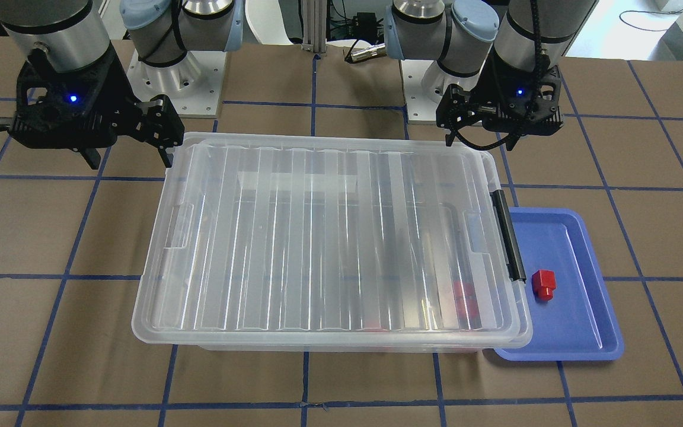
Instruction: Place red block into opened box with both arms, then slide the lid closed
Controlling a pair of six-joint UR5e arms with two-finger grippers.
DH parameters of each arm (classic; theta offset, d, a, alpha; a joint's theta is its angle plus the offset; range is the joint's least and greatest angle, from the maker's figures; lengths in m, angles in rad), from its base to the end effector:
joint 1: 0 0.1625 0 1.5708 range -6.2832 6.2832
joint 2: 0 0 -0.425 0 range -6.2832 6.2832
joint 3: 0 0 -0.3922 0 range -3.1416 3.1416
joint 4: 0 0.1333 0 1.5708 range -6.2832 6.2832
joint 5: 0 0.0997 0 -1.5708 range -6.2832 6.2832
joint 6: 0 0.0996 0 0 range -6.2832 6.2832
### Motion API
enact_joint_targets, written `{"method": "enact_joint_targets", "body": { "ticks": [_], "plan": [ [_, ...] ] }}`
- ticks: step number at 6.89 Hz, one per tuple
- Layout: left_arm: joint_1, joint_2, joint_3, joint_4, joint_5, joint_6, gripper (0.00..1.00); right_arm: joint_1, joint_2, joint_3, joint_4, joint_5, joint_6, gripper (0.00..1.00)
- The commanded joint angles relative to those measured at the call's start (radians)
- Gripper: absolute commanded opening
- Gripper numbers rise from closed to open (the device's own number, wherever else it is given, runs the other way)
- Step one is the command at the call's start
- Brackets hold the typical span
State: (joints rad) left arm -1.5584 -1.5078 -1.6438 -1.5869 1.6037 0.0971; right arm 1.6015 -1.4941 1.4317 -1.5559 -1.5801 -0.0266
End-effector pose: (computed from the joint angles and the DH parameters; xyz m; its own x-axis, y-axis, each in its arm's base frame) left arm -0.1243 -0.4641 0.4806 -0.9959 0.0854 -0.0302 0.0846 0.9960 0.0292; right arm 0.1485 -0.5240 0.5160 -0.9983 -0.0568 0.0106 -0.0572 0.9972 -0.0472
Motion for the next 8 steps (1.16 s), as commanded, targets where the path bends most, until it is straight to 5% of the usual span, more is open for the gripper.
{"method": "enact_joint_targets", "body": {
  "ticks": [1,6,8],
  "plan": [
    [0.000,0.003,-0.002,-0.001,-0.001,-0.004,1.00,0.000,0.000,0.003,0.000,0.000,0.002,1.00],
    [0.001,0.003,-0.002,-0.001,0.002,-0.004,1.00,-0.002,0.018,0.042,-0.015,-0.009,0.001,0.98],
    [0.003,0.003,-0.002,-0.001,0.009,-0.005,1.00,-0.003,0.125,0.126,-0.235,-0.015,-0.001,1.00]
  ]
}}
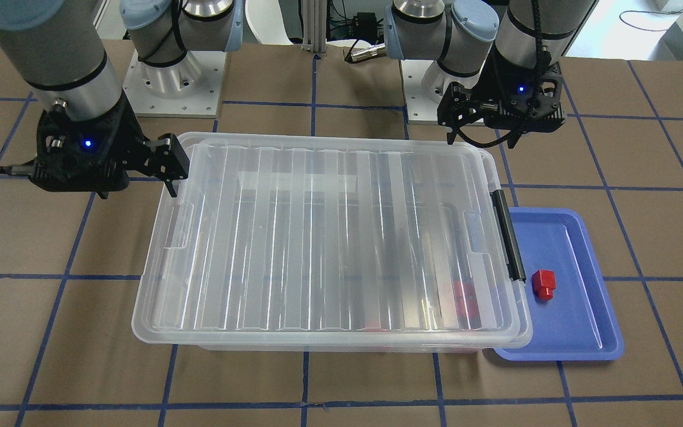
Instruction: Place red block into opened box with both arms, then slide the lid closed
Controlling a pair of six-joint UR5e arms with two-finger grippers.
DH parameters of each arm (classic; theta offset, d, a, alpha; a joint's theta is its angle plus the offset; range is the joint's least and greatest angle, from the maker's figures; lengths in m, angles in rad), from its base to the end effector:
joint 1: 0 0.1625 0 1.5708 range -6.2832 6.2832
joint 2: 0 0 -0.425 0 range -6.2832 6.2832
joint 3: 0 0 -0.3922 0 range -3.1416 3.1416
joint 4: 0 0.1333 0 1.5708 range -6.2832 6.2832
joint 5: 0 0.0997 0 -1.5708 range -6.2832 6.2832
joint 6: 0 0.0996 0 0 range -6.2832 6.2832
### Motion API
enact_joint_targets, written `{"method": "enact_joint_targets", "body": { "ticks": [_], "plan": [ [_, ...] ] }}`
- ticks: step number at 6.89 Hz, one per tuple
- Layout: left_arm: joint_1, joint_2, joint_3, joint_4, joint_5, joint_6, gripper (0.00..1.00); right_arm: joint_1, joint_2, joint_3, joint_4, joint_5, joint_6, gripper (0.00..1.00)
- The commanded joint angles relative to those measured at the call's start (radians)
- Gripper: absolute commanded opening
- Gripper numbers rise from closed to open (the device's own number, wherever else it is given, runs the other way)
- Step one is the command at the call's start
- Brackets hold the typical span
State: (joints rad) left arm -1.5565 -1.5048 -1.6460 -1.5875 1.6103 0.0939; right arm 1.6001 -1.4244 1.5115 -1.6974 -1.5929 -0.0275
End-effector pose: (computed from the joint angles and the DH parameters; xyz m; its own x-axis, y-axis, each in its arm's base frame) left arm -0.1228 -0.4630 0.4809 -0.9961 0.0805 -0.0369 0.0794 0.9964 0.0295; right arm 0.1473 -0.5522 0.4533 -0.9982 -0.0559 0.0232 -0.0567 0.9976 -0.0389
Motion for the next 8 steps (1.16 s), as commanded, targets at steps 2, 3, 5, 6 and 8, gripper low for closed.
{"method": "enact_joint_targets", "body": {
  "ticks": [2,3,5,6,8],
  "plan": [
    [0.001,0.000,0.000,0.001,0.005,0.000,1.00,-0.009,0.099,0.070,-0.142,-0.002,-0.053,1.00],
    [0.001,0.000,0.000,0.004,0.005,0.000,1.00,-0.031,0.108,0.070,-0.143,-0.001,-0.061,0.99],
    [0.001,0.000,0.000,0.003,0.005,0.000,1.00,-0.066,0.108,0.088,-0.140,-0.002,-0.101,0.99],
    [0.003,0.000,0.000,0.004,0.008,0.006,1.00,-0.069,0.108,0.114,-0.172,-0.002,-0.103,0.99],
    [0.003,0.005,0.000,0.000,0.013,0.009,1.00,-0.071,0.108,0.127,-0.185,-0.002,-0.107,0.98]
  ]
}}
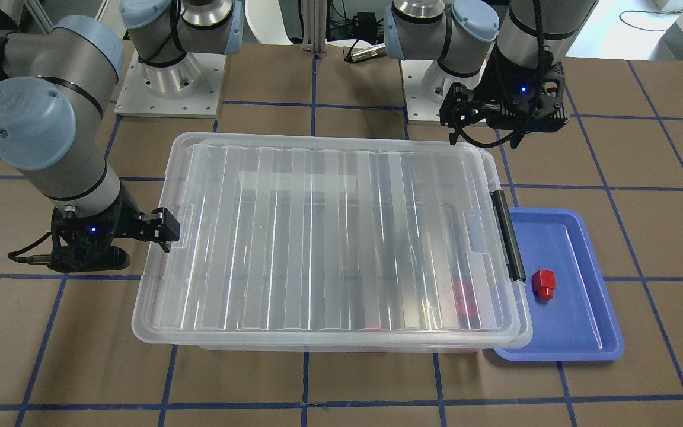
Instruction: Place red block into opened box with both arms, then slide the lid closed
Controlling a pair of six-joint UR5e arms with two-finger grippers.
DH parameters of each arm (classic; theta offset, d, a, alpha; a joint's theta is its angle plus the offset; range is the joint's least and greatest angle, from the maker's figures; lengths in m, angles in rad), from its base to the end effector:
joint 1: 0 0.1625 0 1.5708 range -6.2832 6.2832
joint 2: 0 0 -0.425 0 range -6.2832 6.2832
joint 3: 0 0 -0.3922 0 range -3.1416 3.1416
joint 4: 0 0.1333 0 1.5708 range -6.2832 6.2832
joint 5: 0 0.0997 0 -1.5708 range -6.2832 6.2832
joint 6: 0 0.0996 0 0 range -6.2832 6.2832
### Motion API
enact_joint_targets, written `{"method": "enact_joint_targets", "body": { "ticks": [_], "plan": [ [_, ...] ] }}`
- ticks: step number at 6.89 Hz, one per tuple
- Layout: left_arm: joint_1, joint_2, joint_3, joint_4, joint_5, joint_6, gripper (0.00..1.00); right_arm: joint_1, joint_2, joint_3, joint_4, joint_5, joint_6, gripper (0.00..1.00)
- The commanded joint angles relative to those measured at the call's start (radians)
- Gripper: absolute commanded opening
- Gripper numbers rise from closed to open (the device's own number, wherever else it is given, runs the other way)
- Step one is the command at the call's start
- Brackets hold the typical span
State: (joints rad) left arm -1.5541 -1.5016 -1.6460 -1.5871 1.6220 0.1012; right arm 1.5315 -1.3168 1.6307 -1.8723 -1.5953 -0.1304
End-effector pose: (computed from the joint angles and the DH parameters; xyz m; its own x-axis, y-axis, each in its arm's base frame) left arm -0.1205 -0.4623 0.4825 -0.9951 0.0855 -0.0487 0.0843 0.9961 0.0274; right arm 0.1080 -0.5830 0.3520 -0.9956 -0.0913 0.0227 -0.0909 0.9957 0.0155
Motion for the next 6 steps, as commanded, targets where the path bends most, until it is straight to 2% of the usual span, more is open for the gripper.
{"method": "enact_joint_targets", "body": {
  "ticks": [1,6],
  "plan": [
    [0.000,0.001,0.000,-0.002,0.003,0.002,1.00,-0.004,0.001,0.008,-0.010,0.000,-0.011,0.98],
    [0.026,-0.005,0.002,-0.010,0.003,0.020,1.00,-0.092,-0.004,0.011,-0.011,-0.005,-0.165,0.98]
  ]
}}
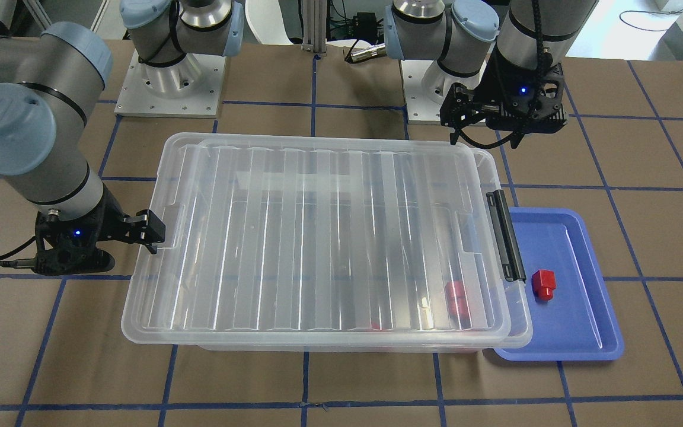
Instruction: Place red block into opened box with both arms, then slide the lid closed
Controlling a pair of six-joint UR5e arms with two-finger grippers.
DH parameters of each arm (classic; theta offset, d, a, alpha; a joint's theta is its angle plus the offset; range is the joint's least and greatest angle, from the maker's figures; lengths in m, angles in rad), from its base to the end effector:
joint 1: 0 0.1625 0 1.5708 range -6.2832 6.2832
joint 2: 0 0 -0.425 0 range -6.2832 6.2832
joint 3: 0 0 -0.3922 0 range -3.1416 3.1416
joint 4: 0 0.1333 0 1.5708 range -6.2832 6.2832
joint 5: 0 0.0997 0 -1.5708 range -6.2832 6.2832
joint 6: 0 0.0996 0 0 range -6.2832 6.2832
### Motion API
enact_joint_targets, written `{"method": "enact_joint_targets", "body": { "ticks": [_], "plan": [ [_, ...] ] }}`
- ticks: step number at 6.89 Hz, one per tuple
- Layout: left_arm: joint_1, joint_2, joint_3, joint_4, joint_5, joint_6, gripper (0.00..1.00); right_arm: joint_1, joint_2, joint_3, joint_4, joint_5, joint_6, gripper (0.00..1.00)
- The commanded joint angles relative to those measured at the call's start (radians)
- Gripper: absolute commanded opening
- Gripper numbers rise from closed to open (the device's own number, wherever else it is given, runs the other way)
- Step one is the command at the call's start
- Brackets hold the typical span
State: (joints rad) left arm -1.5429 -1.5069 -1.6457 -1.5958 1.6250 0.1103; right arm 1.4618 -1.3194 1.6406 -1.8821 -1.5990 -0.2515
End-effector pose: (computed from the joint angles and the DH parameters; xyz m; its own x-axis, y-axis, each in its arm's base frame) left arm -0.1150 -0.4645 0.4793 -0.9952 0.0842 -0.0499 0.0822 0.9957 0.0417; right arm 0.0670 -0.5873 0.3498 -0.9895 -0.1423 0.0249 -0.1419 0.9897 0.0166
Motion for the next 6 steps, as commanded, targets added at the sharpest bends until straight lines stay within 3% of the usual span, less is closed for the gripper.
{"method": "enact_joint_targets", "body": {
  "ticks": [1,4,6],
  "plan": [
    [0.036,0.001,0.001,-0.003,0.000,0.019,1.00,-0.064,-0.009,0.001,0.000,0.002,-0.052,0.98],
    [0.192,-0.019,0.001,-0.001,-0.002,0.113,1.00,-0.138,-0.012,0.001,0.001,0.001,-0.159,0.99],
    [0.338,-0.047,0.001,0.004,-0.008,0.292,1.00,-0.173,-0.012,-0.001,0.003,-0.002,-0.209,0.99]
  ]
}}
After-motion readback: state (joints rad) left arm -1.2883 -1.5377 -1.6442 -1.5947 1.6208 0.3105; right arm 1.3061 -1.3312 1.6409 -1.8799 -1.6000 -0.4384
